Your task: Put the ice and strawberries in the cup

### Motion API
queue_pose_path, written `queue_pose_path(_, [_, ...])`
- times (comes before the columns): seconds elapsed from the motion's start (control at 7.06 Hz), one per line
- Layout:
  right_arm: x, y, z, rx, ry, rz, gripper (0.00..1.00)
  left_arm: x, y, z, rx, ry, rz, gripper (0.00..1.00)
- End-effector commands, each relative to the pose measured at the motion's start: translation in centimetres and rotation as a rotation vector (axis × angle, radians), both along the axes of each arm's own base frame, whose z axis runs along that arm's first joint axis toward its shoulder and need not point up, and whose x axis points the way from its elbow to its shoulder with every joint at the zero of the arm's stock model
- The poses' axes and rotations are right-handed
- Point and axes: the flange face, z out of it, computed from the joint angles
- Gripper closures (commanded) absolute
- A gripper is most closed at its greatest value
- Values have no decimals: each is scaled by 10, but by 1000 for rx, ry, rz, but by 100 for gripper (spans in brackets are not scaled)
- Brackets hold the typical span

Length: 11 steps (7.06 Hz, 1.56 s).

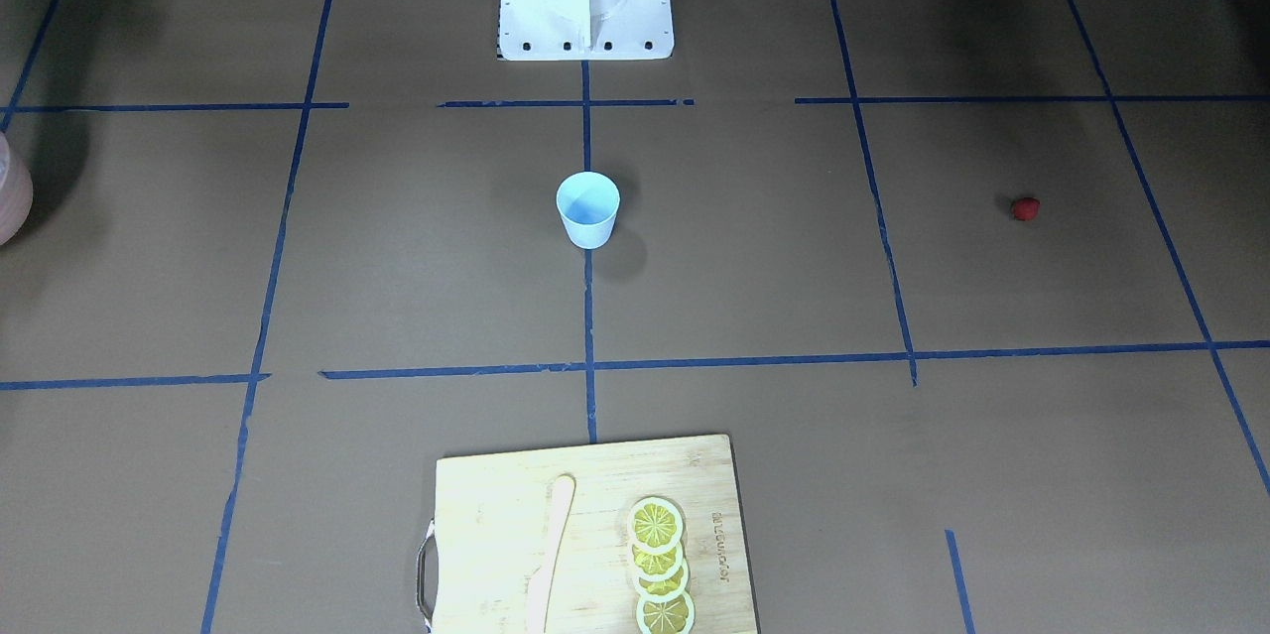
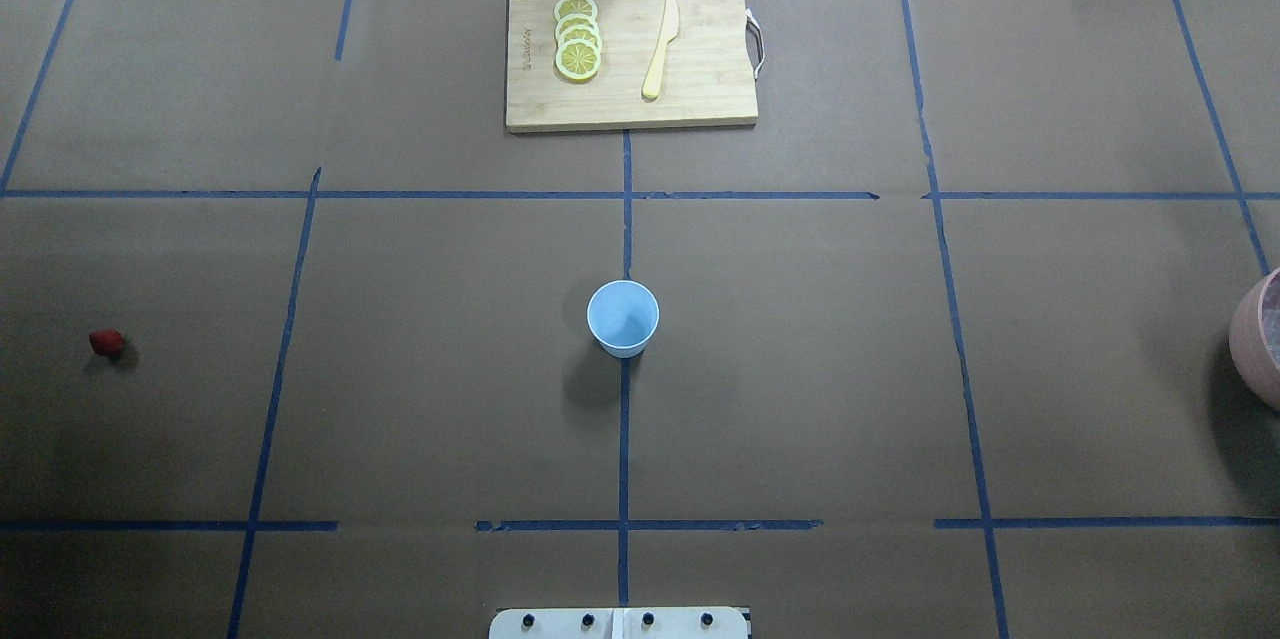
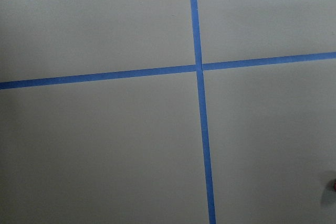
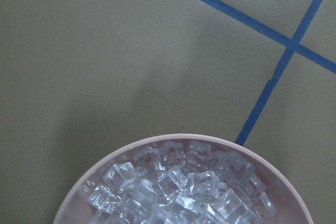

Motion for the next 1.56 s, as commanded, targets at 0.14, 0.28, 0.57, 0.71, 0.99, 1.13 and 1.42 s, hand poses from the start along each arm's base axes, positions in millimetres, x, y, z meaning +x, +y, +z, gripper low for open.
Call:
queue_pose_path(0.14, [-16, -5, 10, -18, 20, -24, 1, 0, -1, -1, 3, 0, 0, 0])
queue_pose_path(0.28, [-21, -8, 16, -26, 24, -33, 1, 0, -1, -1, 4, 0, 1, 0])
queue_pose_path(0.57, [-25, -12, 21, -33, 26, -40, 1, 0, -1, -3, 7, 0, 1, 0])
queue_pose_path(0.71, [-27, -11, 25, -42, 29, -45, 1, 0, -1, -3, 7, 0, 1, 0])
queue_pose_path(0.99, [-29, -9, 28, -59, 28, -40, 2, 0, -1, -4, 9, 0, 1, 0])
queue_pose_path(1.13, [-30, -10, 26, -67, 26, -30, 3, 0, -1, -4, 9, 0, 1, 0])
queue_pose_path(1.42, [-31, -10, 24, -61, 24, -31, 5, 0, -1, -4, 9, 0, 1, 0])
